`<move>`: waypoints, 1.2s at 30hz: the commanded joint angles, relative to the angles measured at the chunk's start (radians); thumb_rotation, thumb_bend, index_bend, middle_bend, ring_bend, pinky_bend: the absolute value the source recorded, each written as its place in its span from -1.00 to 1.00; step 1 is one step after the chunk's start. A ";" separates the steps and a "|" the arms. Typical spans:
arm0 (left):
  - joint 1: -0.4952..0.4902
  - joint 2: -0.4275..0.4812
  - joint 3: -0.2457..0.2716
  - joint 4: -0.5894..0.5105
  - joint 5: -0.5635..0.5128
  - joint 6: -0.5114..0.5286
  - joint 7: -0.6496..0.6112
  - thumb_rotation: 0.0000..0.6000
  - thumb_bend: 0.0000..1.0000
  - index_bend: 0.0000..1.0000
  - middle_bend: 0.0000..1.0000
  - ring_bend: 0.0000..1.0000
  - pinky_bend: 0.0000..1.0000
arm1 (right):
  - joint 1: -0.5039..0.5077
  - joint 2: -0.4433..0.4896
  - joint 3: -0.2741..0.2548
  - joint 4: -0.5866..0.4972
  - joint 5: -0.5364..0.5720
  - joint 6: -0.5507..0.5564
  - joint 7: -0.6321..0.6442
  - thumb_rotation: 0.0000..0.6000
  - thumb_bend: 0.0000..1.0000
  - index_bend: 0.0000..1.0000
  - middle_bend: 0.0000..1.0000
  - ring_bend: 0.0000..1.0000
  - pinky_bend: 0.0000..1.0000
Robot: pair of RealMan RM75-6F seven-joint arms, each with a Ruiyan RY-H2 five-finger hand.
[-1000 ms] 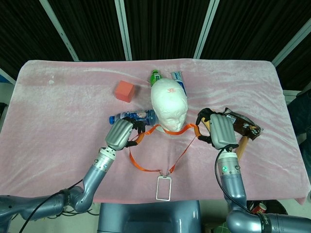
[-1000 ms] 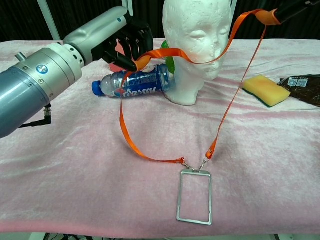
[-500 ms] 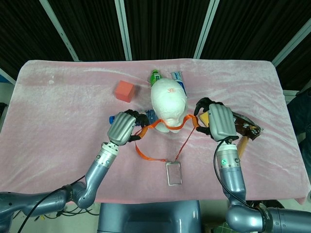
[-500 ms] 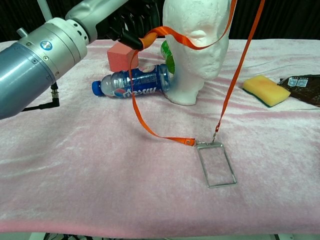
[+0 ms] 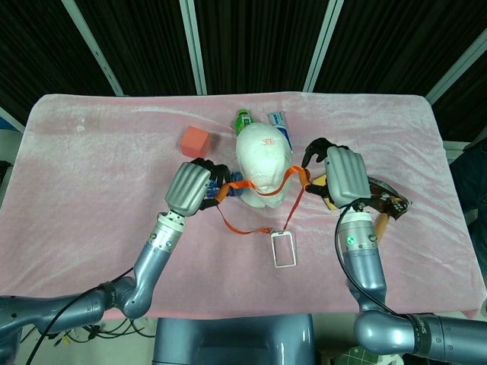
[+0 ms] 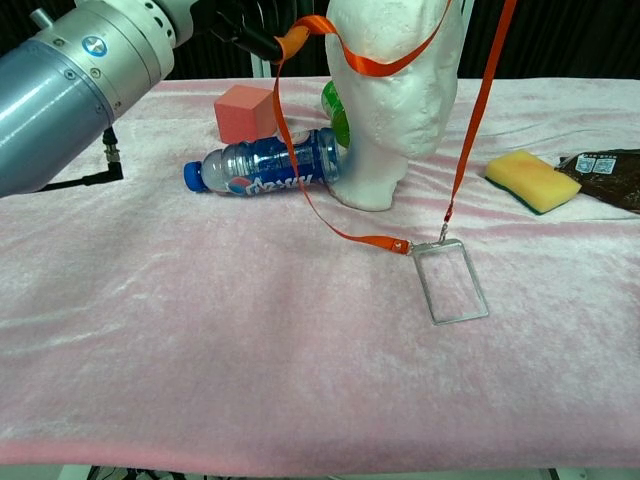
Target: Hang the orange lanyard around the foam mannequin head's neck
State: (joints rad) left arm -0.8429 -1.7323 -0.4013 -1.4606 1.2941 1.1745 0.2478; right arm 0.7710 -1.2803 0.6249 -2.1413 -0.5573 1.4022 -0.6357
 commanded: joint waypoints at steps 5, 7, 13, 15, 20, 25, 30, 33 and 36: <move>-0.022 0.005 -0.032 -0.006 -0.035 0.008 0.052 1.00 -0.07 0.32 0.35 0.08 0.00 | 0.033 0.017 0.018 0.018 0.052 -0.007 0.003 1.00 0.12 0.97 -0.26 -0.13 -0.34; -0.030 0.010 -0.049 -0.010 -0.053 0.007 0.067 1.00 -0.07 0.32 0.35 0.08 0.00 | 0.045 0.018 0.020 0.030 0.065 -0.010 0.005 1.00 0.12 0.98 -0.26 -0.13 -0.34; -0.046 0.032 -0.078 -0.018 -0.099 -0.007 0.093 1.00 -0.07 0.32 0.35 0.08 0.00 | 0.075 0.022 0.036 0.071 0.108 -0.027 0.015 1.00 0.12 0.98 -0.26 -0.13 -0.34; -0.051 0.038 -0.087 -0.020 -0.109 -0.009 0.098 1.00 -0.08 0.32 0.35 0.08 0.00 | 0.085 0.025 0.042 0.084 0.118 -0.032 0.017 1.00 0.12 0.99 -0.26 -0.13 -0.34; -0.064 0.048 -0.103 -0.020 -0.122 -0.007 0.093 1.00 -0.08 0.32 0.35 0.08 0.00 | 0.112 0.028 0.054 0.114 0.132 -0.043 0.025 1.00 0.12 0.99 -0.26 -0.13 -0.34; -0.074 0.051 -0.114 -0.017 -0.133 -0.010 0.062 1.00 -0.08 0.32 0.35 0.08 0.00 | 0.134 0.032 0.066 0.143 0.138 -0.059 0.046 1.00 0.12 0.99 -0.26 -0.13 -0.34; -0.084 0.054 -0.128 -0.008 -0.125 -0.002 0.026 1.00 -0.08 0.32 0.35 0.08 0.00 | 0.147 0.036 0.076 0.167 0.148 -0.072 0.067 1.00 0.12 0.99 -0.26 -0.13 -0.34; -0.085 0.063 -0.127 -0.012 -0.120 0.001 0.010 1.00 -0.08 0.32 0.35 0.08 0.00 | 0.149 0.042 0.080 0.176 0.149 -0.080 0.086 1.00 0.12 0.99 -0.26 -0.13 -0.34; -0.082 0.074 -0.121 -0.015 -0.113 0.005 -0.001 1.00 -0.08 0.31 0.34 0.08 0.00 | 0.146 0.049 0.084 0.189 0.145 -0.087 0.112 1.00 0.12 0.99 -0.26 -0.13 -0.34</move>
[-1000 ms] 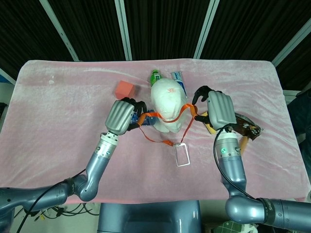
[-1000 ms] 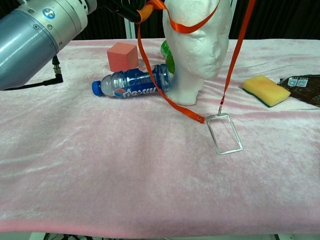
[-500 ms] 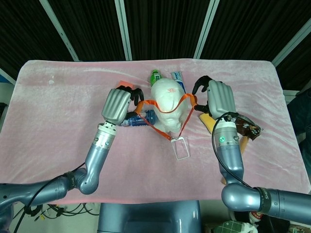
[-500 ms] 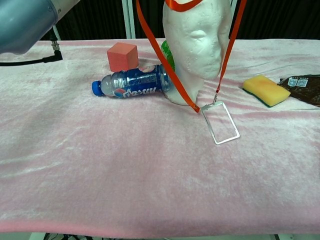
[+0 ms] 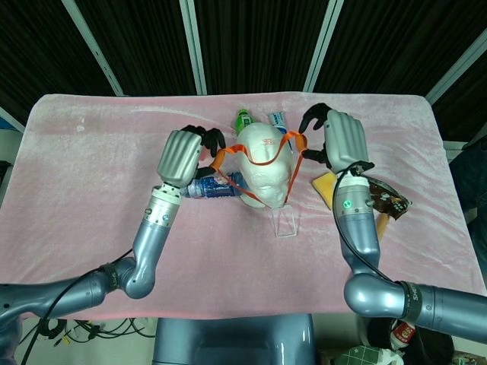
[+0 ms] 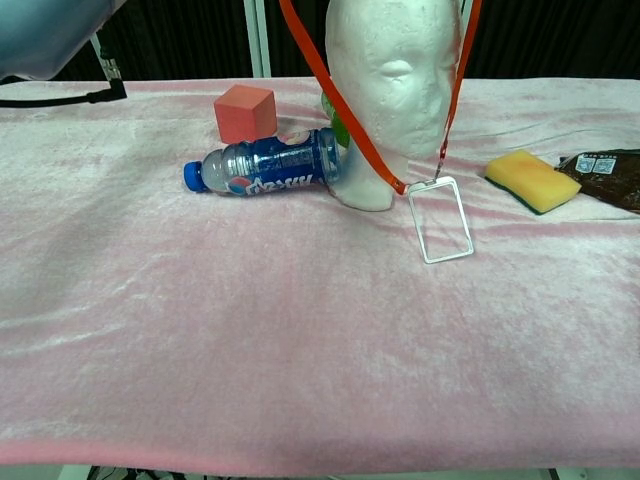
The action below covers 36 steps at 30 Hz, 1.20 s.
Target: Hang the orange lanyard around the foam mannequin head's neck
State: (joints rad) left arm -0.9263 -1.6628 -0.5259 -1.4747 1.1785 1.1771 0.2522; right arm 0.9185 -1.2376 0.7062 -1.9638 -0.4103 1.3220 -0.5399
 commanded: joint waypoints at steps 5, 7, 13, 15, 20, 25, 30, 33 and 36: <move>0.001 0.018 0.003 0.000 -0.001 -0.002 -0.038 1.00 -0.08 0.31 0.34 0.08 0.00 | -0.004 0.015 0.012 0.042 0.012 -0.032 0.061 1.00 0.12 0.99 -0.26 -0.13 -0.34; -0.003 0.020 0.002 0.011 0.005 -0.001 -0.050 1.00 -0.08 0.32 0.34 0.08 0.00 | -0.005 0.019 0.014 0.055 0.014 -0.042 0.076 1.00 0.12 0.99 -0.26 -0.13 -0.34; -0.024 0.012 -0.002 0.063 0.013 -0.006 -0.092 1.00 -0.08 0.30 0.33 0.05 0.00 | 0.005 0.026 0.010 0.105 0.022 -0.074 0.099 1.00 0.12 0.99 -0.25 -0.13 -0.35; -0.031 0.006 -0.005 0.082 0.012 -0.006 -0.107 1.00 -0.08 0.28 0.33 0.03 0.00 | 0.009 0.027 0.009 0.119 0.028 -0.086 0.106 1.00 0.12 0.99 -0.25 -0.13 -0.35; -0.050 -0.013 -0.008 0.140 0.006 -0.015 -0.140 1.00 -0.08 0.27 0.32 0.00 -0.01 | 0.022 0.026 0.001 0.163 0.043 -0.118 0.117 1.00 0.12 0.99 -0.25 -0.13 -0.35; -0.070 -0.037 -0.004 0.215 0.013 -0.018 -0.180 1.00 -0.08 0.25 0.29 -0.08 -0.03 | 0.043 0.018 -0.024 0.213 0.064 -0.153 0.107 1.00 0.12 0.99 -0.25 -0.13 -0.36; -0.085 -0.060 0.005 0.298 0.012 -0.029 -0.207 1.00 -0.08 0.24 0.25 -0.15 -0.06 | 0.070 -0.001 -0.047 0.269 0.075 -0.182 0.097 1.00 0.12 0.99 -0.25 -0.13 -0.36; -0.093 -0.074 0.006 0.345 0.008 -0.032 -0.230 1.00 -0.08 0.24 0.23 -0.19 -0.06 | 0.087 -0.017 -0.057 0.302 0.074 -0.193 0.097 1.00 0.12 0.99 -0.25 -0.13 -0.36; -0.099 -0.089 0.009 0.387 0.008 -0.035 -0.253 1.00 -0.08 0.24 0.20 -0.25 -0.08 | 0.103 -0.034 -0.072 0.333 0.070 -0.202 0.092 1.00 0.12 0.99 -0.25 -0.13 -0.37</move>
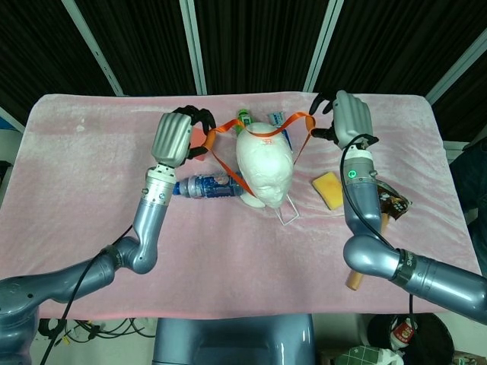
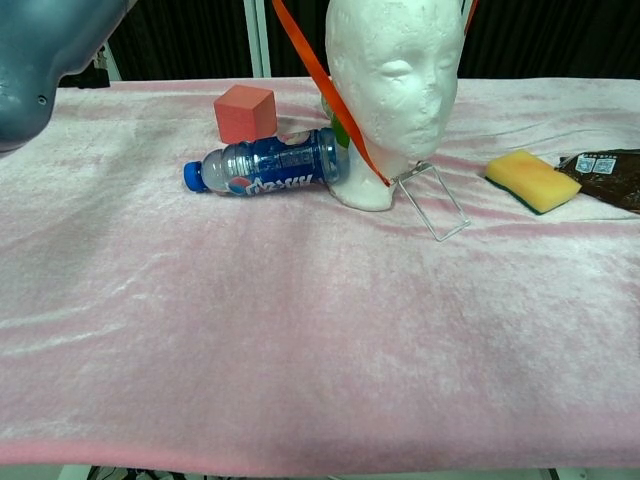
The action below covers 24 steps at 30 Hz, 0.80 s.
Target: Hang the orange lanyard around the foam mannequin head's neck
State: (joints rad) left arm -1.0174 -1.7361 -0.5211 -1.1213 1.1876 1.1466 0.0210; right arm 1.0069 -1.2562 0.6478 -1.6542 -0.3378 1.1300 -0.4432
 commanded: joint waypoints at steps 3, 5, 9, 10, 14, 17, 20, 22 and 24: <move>-0.013 -0.027 0.014 0.068 0.000 -0.012 -0.029 1.00 -0.08 0.22 0.16 -0.30 -0.10 | 0.028 -0.035 -0.024 0.057 -0.002 -0.022 -0.003 1.00 0.12 0.99 -0.25 -0.13 -0.37; -0.016 -0.038 0.020 0.090 0.003 -0.011 -0.040 1.00 -0.08 0.21 0.14 -0.32 -0.11 | 0.039 -0.055 -0.032 0.089 0.000 -0.033 0.003 1.00 0.12 0.99 -0.25 -0.13 -0.38; -0.022 -0.057 0.044 0.133 0.023 -0.002 -0.041 1.00 -0.08 0.20 0.12 -0.34 -0.13 | 0.055 -0.085 -0.060 0.141 0.000 -0.059 -0.003 1.00 0.12 0.99 -0.25 -0.13 -0.39; -0.024 -0.062 0.053 0.145 0.030 -0.001 -0.038 1.00 -0.09 0.20 0.12 -0.34 -0.13 | 0.058 -0.091 -0.066 0.152 0.002 -0.065 -0.005 1.00 0.12 0.99 -0.25 -0.13 -0.39; -0.029 -0.080 0.088 0.193 0.057 -0.003 -0.028 1.00 -0.11 0.19 0.12 -0.34 -0.15 | 0.069 -0.113 -0.083 0.189 0.014 -0.086 -0.010 1.00 0.12 0.99 -0.26 -0.13 -0.39; -0.034 -0.097 0.108 0.226 0.071 -0.006 -0.035 1.00 -0.11 0.19 0.11 -0.34 -0.15 | 0.079 -0.126 -0.094 0.212 0.010 -0.096 -0.015 1.00 0.12 0.99 -0.26 -0.13 -0.39; -0.042 -0.119 0.112 0.259 0.073 -0.007 -0.038 1.00 -0.11 0.18 0.11 -0.34 -0.15 | 0.089 -0.136 -0.099 0.232 0.009 -0.101 -0.020 1.00 0.12 0.99 -0.26 -0.13 -0.40; -0.050 -0.132 0.110 0.280 0.073 -0.006 -0.038 1.00 -0.11 0.18 0.10 -0.35 -0.15 | 0.097 -0.142 -0.101 0.247 0.009 -0.106 -0.025 1.00 0.12 0.99 -0.26 -0.13 -0.40; -0.058 -0.145 0.108 0.304 0.071 -0.008 -0.037 1.00 -0.12 0.18 0.10 -0.35 -0.16 | 0.105 -0.149 -0.100 0.263 0.017 -0.111 -0.028 1.00 0.12 0.99 -0.26 -0.13 -0.41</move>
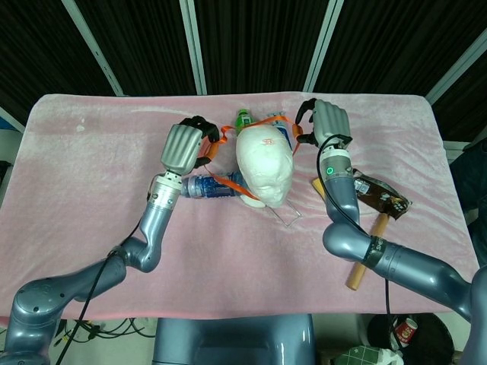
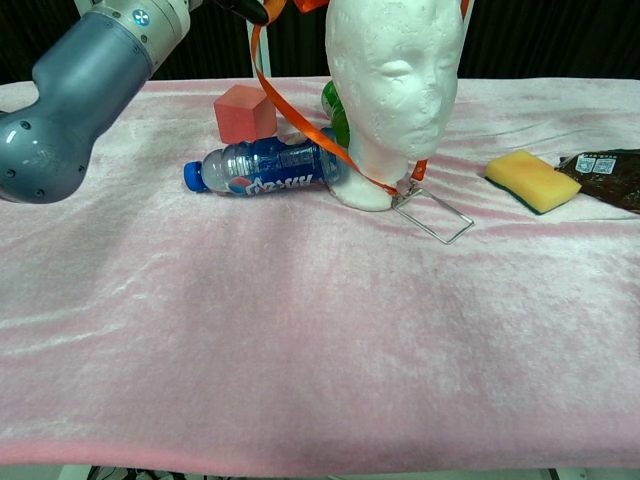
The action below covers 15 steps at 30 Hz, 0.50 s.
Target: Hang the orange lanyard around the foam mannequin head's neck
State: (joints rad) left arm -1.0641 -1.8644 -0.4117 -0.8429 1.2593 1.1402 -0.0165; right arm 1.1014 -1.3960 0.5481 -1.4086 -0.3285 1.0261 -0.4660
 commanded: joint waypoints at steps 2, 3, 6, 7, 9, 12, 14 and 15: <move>-0.019 -0.030 -0.003 0.052 -0.006 -0.007 0.006 1.00 -0.12 0.18 0.09 -0.36 -0.16 | 0.019 -0.017 0.002 0.032 0.021 -0.016 -0.008 1.00 0.12 0.99 -0.26 -0.13 -0.41; -0.022 -0.037 -0.003 0.064 -0.007 -0.011 0.008 1.00 -0.13 0.18 0.09 -0.36 -0.16 | 0.023 -0.020 0.002 0.038 0.026 -0.021 -0.010 1.00 0.12 0.99 -0.26 -0.13 -0.41; -0.032 -0.056 -0.004 0.097 -0.014 -0.023 0.003 1.00 -0.14 0.17 0.09 -0.36 -0.17 | 0.032 -0.030 -0.002 0.056 0.035 -0.037 -0.015 1.00 0.11 0.99 -0.26 -0.13 -0.41; -0.036 -0.062 -0.005 0.108 -0.016 -0.027 0.000 1.00 -0.14 0.17 0.09 -0.37 -0.17 | 0.035 -0.034 -0.002 0.063 0.038 -0.044 -0.014 1.00 0.11 0.99 -0.26 -0.13 -0.41; -0.043 -0.074 -0.007 0.130 -0.019 -0.034 -0.007 1.00 -0.15 0.17 0.09 -0.38 -0.17 | 0.041 -0.042 -0.003 0.077 0.041 -0.050 -0.014 1.00 0.12 0.99 -0.26 -0.13 -0.41; -0.056 -0.092 -0.006 0.170 -0.016 -0.038 -0.015 1.00 -0.14 0.16 0.09 -0.38 -0.18 | 0.052 -0.055 -0.008 0.103 0.045 -0.058 -0.020 1.00 0.11 0.99 -0.26 -0.13 -0.41; -0.061 -0.100 -0.003 0.190 -0.014 -0.042 -0.021 1.00 -0.15 0.15 0.08 -0.38 -0.18 | 0.055 -0.061 -0.013 0.113 0.046 -0.063 -0.024 1.00 0.11 0.99 -0.26 -0.13 -0.41; -0.063 -0.104 -0.001 0.199 -0.015 -0.048 -0.023 1.00 -0.16 0.15 0.07 -0.38 -0.19 | 0.056 -0.064 -0.016 0.117 0.049 -0.066 -0.026 1.00 0.11 0.99 -0.26 -0.13 -0.41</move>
State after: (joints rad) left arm -1.1215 -1.9604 -0.4156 -0.6560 1.2437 1.0993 -0.0338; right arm 1.1558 -1.4570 0.5349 -1.2943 -0.2817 0.9630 -0.4896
